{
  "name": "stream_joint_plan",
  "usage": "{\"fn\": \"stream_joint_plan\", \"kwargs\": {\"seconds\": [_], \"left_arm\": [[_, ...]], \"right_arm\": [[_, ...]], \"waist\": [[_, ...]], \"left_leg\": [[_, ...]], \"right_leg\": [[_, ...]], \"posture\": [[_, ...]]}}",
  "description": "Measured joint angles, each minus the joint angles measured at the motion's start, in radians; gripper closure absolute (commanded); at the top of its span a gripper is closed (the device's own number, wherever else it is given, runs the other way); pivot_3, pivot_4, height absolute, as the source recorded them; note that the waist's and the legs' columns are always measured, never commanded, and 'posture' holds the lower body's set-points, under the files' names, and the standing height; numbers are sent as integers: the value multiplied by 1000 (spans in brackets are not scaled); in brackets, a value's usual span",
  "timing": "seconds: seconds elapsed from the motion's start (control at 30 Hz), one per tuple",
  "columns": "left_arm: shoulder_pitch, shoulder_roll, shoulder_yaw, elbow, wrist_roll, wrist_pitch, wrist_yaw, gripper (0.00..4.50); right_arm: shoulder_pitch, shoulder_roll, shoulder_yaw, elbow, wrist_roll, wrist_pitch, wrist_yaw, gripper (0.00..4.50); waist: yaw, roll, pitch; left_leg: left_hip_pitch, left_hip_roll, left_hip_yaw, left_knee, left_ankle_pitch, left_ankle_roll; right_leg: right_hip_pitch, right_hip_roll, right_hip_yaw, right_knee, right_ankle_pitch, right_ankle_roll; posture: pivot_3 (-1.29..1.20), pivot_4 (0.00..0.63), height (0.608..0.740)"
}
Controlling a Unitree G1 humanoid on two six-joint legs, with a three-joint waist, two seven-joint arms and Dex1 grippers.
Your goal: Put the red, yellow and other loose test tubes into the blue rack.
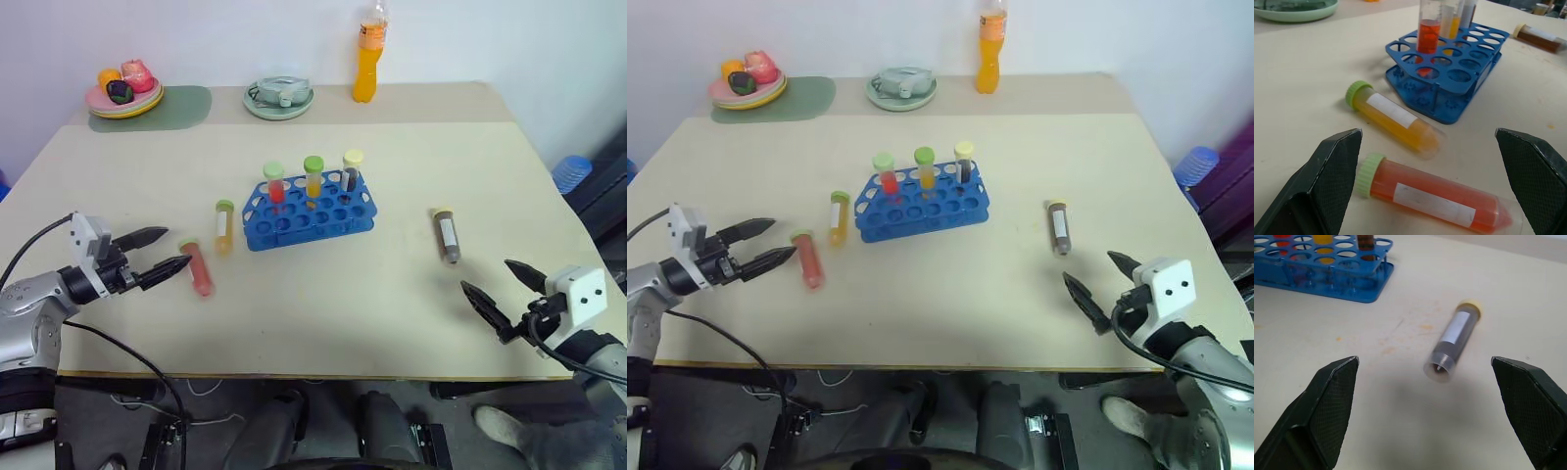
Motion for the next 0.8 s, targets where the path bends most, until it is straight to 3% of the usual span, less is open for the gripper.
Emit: {"fn": "stream_joint_plan", "kwargs": {"seconds": [0.53,0.8], "left_arm": [[-26,-23,-1,1,-2,-19,-62,42],[-36,-36,-6,-23,-36,23,-111,42]], "right_arm": [[13,0,-1,0,0,-14,13,48],[-58,1,18,5,0,-13,-3,48]], "waist": [[0,0,0],[0,0,0]], "left_leg": [[0,0,1,0,0,0],[0,1,1,-1,0,0]], "right_leg": [[0,0,1,-1,0,0],[0,0,1,-1,0,0]], "posture": [[0,150,740],[0,150,740]]}}
